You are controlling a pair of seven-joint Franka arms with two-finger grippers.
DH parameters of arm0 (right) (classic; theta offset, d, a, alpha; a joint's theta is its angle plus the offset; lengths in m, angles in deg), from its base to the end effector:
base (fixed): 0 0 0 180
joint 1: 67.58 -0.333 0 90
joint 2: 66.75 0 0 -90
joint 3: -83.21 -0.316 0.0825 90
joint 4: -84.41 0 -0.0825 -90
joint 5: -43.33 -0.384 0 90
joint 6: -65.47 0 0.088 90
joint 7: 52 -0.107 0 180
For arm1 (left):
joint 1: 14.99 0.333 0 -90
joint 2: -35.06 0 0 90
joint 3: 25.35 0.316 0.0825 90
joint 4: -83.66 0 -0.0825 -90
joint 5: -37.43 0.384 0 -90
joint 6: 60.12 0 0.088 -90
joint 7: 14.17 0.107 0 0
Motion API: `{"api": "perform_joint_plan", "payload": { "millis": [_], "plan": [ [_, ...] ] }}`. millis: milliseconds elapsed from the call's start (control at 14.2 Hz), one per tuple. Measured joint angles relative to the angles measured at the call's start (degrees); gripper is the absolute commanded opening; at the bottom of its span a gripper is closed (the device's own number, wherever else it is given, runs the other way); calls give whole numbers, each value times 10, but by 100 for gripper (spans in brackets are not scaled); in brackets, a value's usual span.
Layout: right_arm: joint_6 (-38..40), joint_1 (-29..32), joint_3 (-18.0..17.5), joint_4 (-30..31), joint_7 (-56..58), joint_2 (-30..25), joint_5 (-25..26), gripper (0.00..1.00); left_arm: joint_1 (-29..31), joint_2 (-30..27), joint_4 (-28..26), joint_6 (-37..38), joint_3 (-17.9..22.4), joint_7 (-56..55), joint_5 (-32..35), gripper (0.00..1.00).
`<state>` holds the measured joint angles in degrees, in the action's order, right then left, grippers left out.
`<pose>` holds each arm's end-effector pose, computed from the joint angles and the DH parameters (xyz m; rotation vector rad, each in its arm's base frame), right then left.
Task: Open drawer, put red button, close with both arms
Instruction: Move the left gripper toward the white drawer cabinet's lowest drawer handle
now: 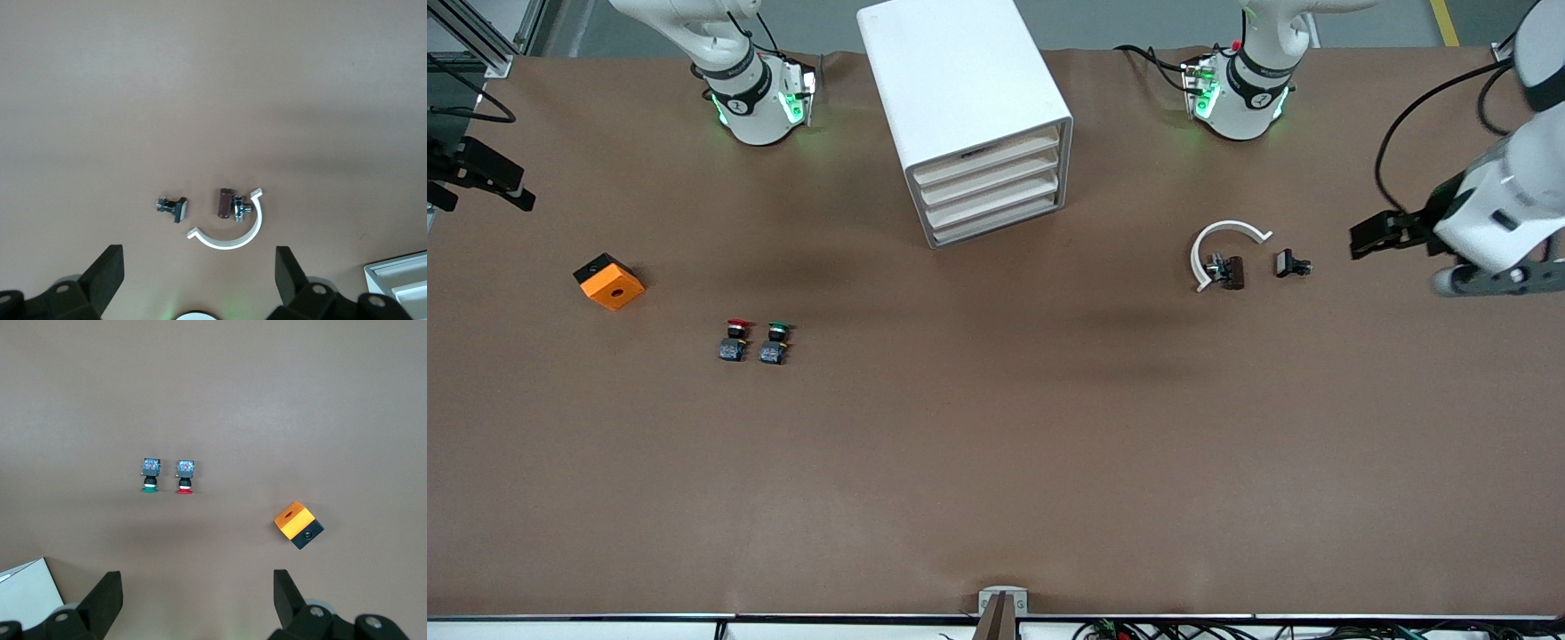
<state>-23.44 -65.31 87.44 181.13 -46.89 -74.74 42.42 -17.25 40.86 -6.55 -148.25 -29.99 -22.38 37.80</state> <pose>0.5049 -0.0586 0.6415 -3.1157 0.0362 -0.0084 0.5731 -0.0665 0.5630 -3.1178 -0.0350 0.2127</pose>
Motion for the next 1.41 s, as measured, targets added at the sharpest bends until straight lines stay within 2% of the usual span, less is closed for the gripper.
{"api": "perform_joint_plan", "payload": {
  "millis": [424,777,1201,1413],
  "plan": [
    [-1,0,0,0,0,-1,0,100,-75,81,2,-81,-4,-162,-39,100],
    [-3,0,-1,0,0,-1,0,100,-138,160,3,-97,-5,-324,-83,100],
    [-6,0,-2,0,0,-1,0,100,-230,222,25,-108,-7,-627,-110,100],
    [-6,0,-3,0,0,-1,0,100,-238,243,28,-108,-6,-768,-178,100]
  ]
}}
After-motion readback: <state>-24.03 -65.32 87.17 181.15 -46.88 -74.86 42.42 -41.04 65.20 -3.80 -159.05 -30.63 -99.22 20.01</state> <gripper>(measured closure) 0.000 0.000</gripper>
